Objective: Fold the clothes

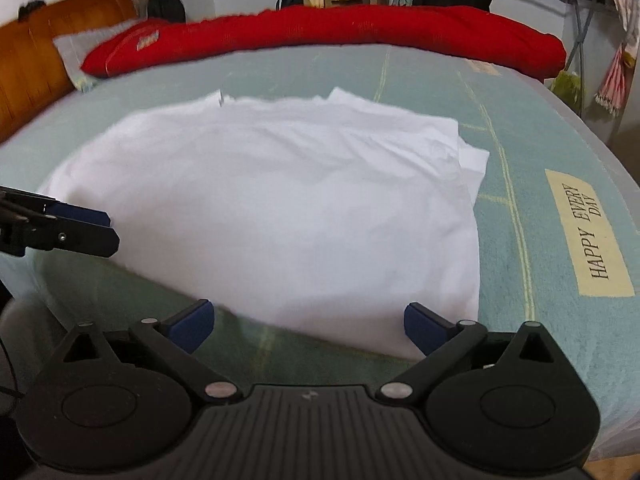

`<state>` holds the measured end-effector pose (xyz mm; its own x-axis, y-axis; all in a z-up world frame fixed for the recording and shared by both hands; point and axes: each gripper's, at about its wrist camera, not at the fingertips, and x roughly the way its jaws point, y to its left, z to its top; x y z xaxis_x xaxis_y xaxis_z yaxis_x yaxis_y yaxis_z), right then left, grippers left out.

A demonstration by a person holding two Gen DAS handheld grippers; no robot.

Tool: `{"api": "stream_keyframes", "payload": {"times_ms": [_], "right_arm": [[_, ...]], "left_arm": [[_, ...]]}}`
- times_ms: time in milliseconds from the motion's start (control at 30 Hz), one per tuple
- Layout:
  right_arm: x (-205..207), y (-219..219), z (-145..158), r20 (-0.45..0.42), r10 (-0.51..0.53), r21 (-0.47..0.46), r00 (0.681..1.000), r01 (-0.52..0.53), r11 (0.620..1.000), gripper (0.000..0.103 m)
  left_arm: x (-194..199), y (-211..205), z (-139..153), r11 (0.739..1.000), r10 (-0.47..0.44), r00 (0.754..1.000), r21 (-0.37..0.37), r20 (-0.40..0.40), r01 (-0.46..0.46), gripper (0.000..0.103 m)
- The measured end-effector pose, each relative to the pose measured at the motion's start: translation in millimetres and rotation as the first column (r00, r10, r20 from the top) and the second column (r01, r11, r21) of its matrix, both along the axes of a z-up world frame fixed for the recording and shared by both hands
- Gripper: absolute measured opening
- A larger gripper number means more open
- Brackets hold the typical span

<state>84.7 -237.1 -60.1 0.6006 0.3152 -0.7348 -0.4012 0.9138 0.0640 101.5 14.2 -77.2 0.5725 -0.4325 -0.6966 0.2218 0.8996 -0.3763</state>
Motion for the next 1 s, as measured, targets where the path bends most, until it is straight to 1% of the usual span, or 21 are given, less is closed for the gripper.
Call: {"api": "stream_keyframes", "payload": {"times_ms": [33,133,167,233,367,433,467,533,600,700,767,833,933,967,1000], "right_arm": [[-1.4,0.3,-1.9,0.001,0.003,-0.012,1.0,-0.003,1.0,0.103],[-2.6,-0.5,-1.8,0.006,0.013,-0.016,1.0,-0.012,1.0,0.103],[-1.8,-1.0,-1.7,0.004,0.011,-0.012,1.0,-0.011,1.0,0.103],[-0.9,-1.3,-1.5,0.004,0.002,-0.003,1.0,-0.002,1.0,0.103],[-1.1,0.6,-4.3,0.006,0.002,-0.012,1.0,-0.002,1.0,0.103],[-1.7,3.0,-5.1,0.008,0.003,-0.029,1.0,-0.003,1.0,0.103],[-2.2,4.0,-5.1,0.01,0.003,-0.035,1.0,-0.003,0.999,0.103],[-2.5,4.9,-5.9,0.011,0.003,-0.04,1.0,-0.002,0.999,0.103],[-1.7,5.4,-7.1,0.008,0.003,-0.045,1.0,-0.003,0.999,0.103],[0.5,7.5,-7.8,0.005,0.003,-0.056,1.0,-0.003,0.998,0.103],[1.1,9.4,-8.2,0.006,0.003,-0.065,1.0,-0.003,0.998,0.103],[0.6,10.3,-8.8,0.008,0.002,-0.071,1.0,-0.002,0.997,0.103],[-0.7,11.4,-9.8,0.014,0.005,-0.081,1.0,-0.004,0.997,0.103],[-1.1,11.8,-10.2,0.015,0.006,-0.085,1.0,-0.005,0.996,0.103],[-1.5,12.2,-10.6,0.017,0.007,-0.089,1.0,-0.005,0.996,0.103]], "left_arm": [[-1.7,3.8,3.2,1.0,0.009,1.0,-0.011,0.012,-0.009,0.07],[-5.1,22.9,19.5,0.998,0.062,0.995,-0.008,0.083,-0.061,0.071],[-5.0,34.1,24.4,0.995,0.099,0.99,-0.001,0.105,-0.099,0.072],[-3.4,57.9,28.5,0.984,0.177,0.977,-0.005,0.118,-0.177,0.073],[-1.8,103.0,22.5,0.95,0.31,0.946,0.011,0.098,-0.313,0.073],[-4.3,117.5,14.1,0.926,0.371,0.926,0.048,0.066,-0.374,0.073],[-7.2,123.2,8.8,0.919,0.389,0.92,0.056,0.044,-0.391,0.073],[-15.1,132.0,1.4,0.918,0.395,0.919,0.025,0.014,-0.395,0.073],[-24.9,136.8,4.0,0.917,0.4,0.916,-0.009,0.022,-0.4,0.073],[-33.8,143.2,17.5,0.901,0.433,0.898,-0.048,0.072,-0.43,0.073],[-32.7,148.7,23.2,0.9,0.435,0.897,-0.072,0.08,-0.43,0.073],[-27.9,151.3,22.2,0.9,0.432,0.899,-0.096,0.068,-0.425,0.073],[-18.6,145.6,10.0,0.909,0.411,0.911,-0.086,0.028,-0.408,0.074],[-16.6,144.0,5.0,0.909,0.412,0.911,-0.074,0.012,-0.41,0.074],[-15.9,143.3,0.9,0.905,0.422,0.906,-0.059,0.0,-0.422,0.073]]}}
